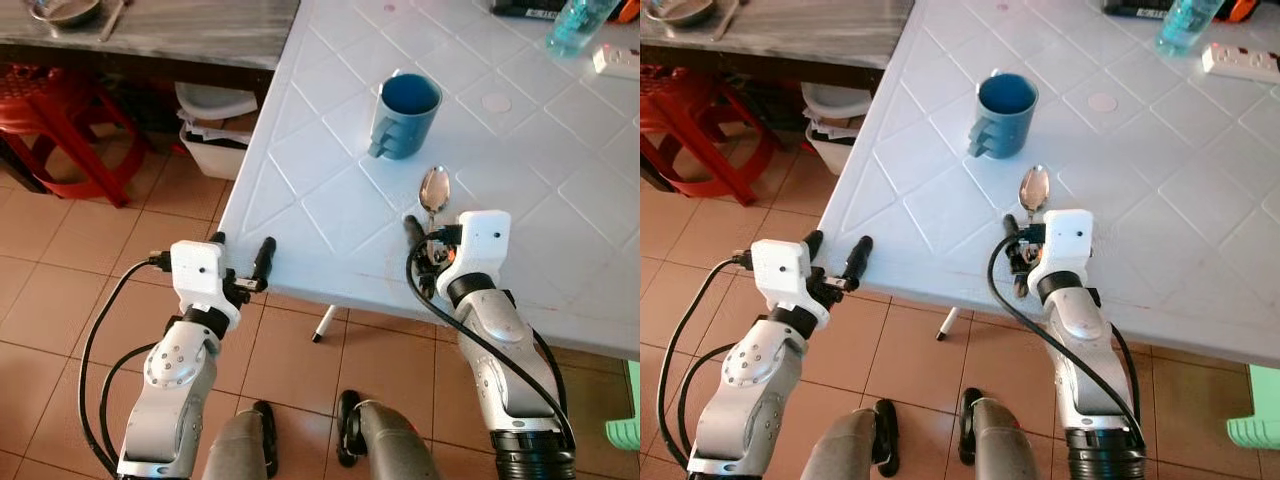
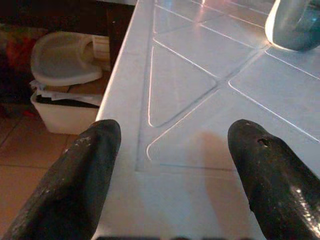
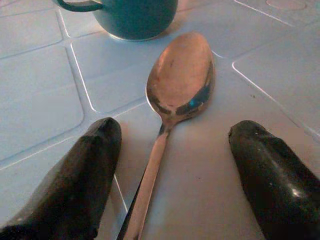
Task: Setting the table
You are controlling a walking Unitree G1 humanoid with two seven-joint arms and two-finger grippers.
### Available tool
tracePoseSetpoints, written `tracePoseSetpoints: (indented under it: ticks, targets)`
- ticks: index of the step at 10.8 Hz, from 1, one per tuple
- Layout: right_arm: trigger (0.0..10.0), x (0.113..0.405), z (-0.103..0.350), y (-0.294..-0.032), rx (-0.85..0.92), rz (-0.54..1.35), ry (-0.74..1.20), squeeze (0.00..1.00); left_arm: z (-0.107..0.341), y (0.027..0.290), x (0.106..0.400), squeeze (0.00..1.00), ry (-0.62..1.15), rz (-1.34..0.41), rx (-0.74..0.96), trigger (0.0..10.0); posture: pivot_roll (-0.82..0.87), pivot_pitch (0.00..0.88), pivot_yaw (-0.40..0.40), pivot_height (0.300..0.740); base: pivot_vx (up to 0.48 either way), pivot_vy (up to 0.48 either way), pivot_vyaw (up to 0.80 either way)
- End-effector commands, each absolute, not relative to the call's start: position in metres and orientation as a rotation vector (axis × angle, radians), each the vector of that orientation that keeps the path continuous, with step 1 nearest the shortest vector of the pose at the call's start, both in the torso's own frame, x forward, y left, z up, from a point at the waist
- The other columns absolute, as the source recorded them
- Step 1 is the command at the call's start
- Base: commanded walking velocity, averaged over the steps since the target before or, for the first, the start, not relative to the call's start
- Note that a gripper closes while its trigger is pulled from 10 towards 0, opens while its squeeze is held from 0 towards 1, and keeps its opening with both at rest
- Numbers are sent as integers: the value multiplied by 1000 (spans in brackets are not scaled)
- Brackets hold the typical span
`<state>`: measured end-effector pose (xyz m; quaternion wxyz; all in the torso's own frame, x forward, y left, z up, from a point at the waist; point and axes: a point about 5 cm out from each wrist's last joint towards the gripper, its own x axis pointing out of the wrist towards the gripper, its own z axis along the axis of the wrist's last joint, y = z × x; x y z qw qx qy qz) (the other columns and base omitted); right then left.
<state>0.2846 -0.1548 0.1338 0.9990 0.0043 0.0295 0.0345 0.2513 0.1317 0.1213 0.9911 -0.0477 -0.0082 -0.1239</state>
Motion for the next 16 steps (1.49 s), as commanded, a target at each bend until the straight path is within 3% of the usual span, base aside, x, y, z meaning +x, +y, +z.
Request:
tracePoseSetpoints:
  ticks: [1,8,16]
  targets:
    - [0,281,116,-158,56,57,170,0,119,132,249,0,1,-250,-98,10000,-53,233,13,740,0,0,0]
    - [0,287,102,-154,55,147,403,0,117,129,248,0,13,-270,-103,10000,-54,237,13,740,0,0,0]
    - [0,272,78,-164,123,47,542,0,117,126,246,0,21,-301,-116,10000,-57,241,14,740,0,0,0]
